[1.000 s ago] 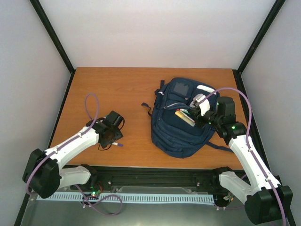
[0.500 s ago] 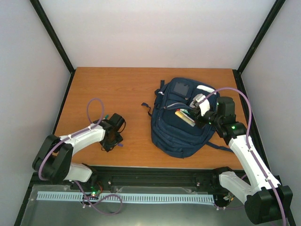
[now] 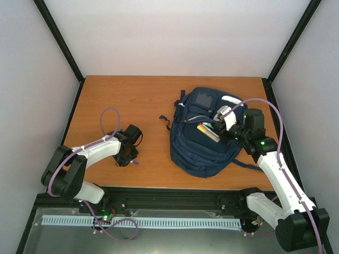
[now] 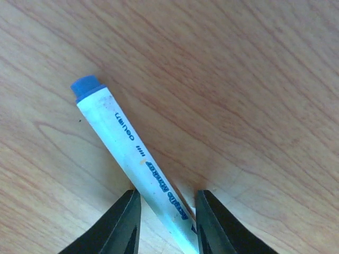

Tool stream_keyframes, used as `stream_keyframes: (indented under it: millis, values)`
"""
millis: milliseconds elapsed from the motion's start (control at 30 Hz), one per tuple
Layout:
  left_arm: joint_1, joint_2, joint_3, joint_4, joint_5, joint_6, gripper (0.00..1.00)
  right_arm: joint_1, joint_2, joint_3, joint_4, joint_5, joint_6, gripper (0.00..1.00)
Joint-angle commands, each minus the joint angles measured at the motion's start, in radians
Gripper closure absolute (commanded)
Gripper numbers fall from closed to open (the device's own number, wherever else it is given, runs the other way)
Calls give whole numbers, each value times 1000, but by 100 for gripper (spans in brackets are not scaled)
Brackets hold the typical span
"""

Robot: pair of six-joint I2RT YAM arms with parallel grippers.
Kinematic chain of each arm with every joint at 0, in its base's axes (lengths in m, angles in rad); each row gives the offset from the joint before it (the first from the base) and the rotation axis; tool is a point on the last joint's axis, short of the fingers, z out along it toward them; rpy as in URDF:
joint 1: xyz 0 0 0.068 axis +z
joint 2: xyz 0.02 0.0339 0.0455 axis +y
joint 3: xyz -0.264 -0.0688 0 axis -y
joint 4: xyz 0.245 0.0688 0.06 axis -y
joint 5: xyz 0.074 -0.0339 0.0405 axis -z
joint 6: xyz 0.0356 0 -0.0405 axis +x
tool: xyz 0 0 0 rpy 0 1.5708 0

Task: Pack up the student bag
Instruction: Pick up the stationery from the center of the board.

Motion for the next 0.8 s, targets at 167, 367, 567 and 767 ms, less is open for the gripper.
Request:
stream_keyframes:
  millis: [167,367,567,767]
  values:
    - [6,42,6,71,66,83,82,-5,-10,25,77,-57,-10,97]
    - [-16,35,22,70,102,160,88,-4,-9,24,77,-58,-10,97]
    - [-73,7,65,30,131,218,91,-5,-6,25,77,-58,-11,97]
    - [-143,-100,107,41,200,264,95,-5,-8,25,79,-61,-9,97]
